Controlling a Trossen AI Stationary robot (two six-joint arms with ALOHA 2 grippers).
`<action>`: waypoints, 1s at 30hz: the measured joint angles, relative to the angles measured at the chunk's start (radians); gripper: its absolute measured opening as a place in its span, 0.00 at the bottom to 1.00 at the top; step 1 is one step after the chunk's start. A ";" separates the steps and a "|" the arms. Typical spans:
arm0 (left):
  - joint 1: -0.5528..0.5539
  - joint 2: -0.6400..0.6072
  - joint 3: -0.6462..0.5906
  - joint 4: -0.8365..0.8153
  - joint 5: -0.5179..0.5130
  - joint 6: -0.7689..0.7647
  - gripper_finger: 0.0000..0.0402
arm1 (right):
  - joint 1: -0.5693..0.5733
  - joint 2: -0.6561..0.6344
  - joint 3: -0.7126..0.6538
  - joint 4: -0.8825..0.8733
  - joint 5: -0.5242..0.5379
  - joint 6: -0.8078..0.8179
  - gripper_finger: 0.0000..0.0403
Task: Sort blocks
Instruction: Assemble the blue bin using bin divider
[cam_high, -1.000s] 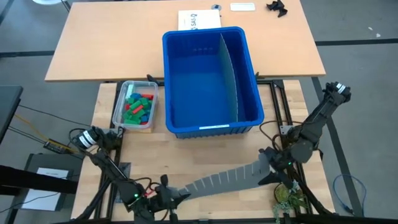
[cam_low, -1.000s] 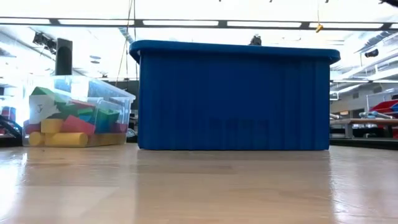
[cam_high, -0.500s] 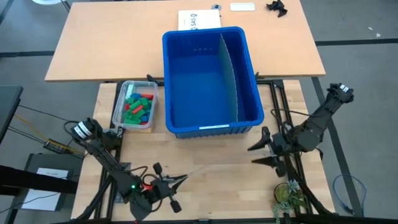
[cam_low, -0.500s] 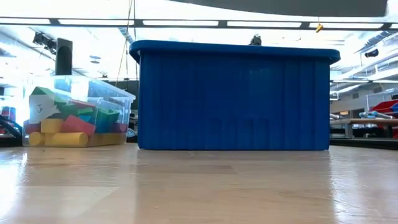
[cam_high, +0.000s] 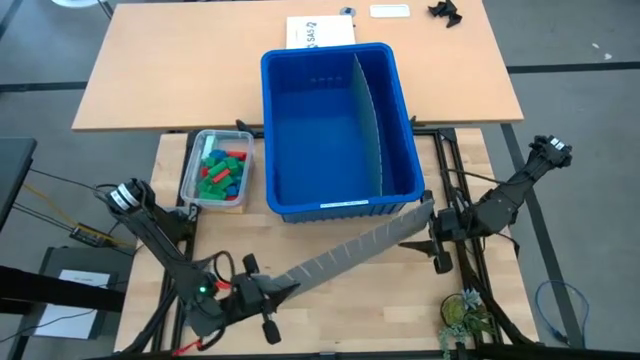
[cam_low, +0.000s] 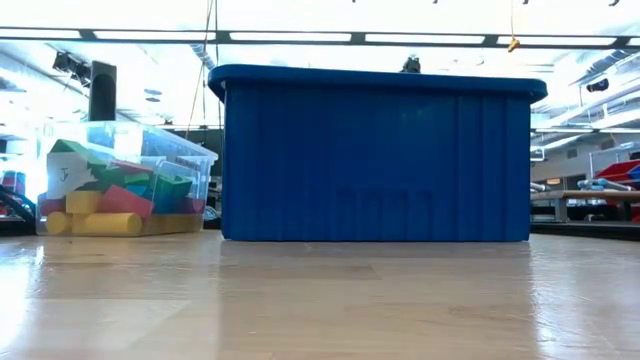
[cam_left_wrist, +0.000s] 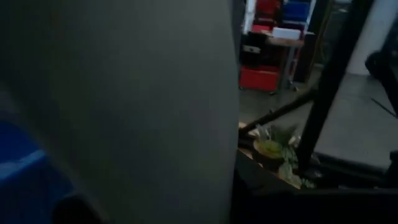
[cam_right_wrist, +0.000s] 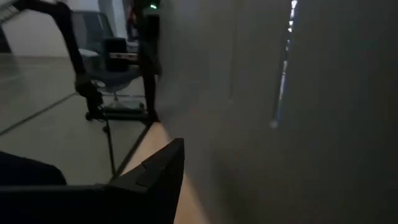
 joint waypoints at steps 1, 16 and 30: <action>-0.002 -0.015 0.003 0.001 -0.013 0.014 0.05 | 0.002 -0.004 0.000 0.013 -0.003 -0.001 0.48; 0.055 -0.141 0.015 0.045 0.116 0.260 0.05 | -0.061 0.031 -0.004 0.183 0.021 -0.034 0.61; 0.149 -0.118 0.013 0.184 0.296 0.369 0.05 | -0.173 0.246 -0.003 0.680 -0.227 -0.151 0.57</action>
